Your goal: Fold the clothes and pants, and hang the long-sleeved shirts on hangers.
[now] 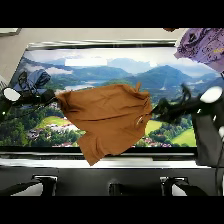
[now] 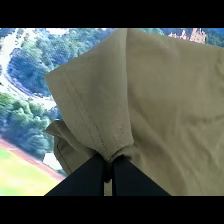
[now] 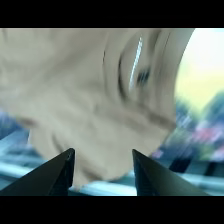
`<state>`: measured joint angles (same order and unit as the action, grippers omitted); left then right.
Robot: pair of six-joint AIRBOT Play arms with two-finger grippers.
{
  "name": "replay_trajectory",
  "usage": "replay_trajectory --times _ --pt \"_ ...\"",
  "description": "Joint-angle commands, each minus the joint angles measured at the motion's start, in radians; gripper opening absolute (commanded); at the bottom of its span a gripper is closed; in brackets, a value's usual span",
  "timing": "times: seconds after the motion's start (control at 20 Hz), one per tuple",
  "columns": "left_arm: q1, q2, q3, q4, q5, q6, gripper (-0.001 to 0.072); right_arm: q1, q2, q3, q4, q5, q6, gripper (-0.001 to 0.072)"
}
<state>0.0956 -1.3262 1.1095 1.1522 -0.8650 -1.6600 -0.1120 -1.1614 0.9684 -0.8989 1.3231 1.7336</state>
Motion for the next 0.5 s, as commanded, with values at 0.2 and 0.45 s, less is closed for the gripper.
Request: replay_trajectory --times 0.2,0.45 --pt "0.0 0.0 0.0 0.001 -0.01 0.0 0.0018 0.296 0.184 -0.465 0.085 -0.29 0.142 0.0427" --pt "0.0 0.0 0.0 0.001 -0.009 0.0 0.0018 0.389 0.165 -0.504 0.055 -0.398 0.259 0.0415"
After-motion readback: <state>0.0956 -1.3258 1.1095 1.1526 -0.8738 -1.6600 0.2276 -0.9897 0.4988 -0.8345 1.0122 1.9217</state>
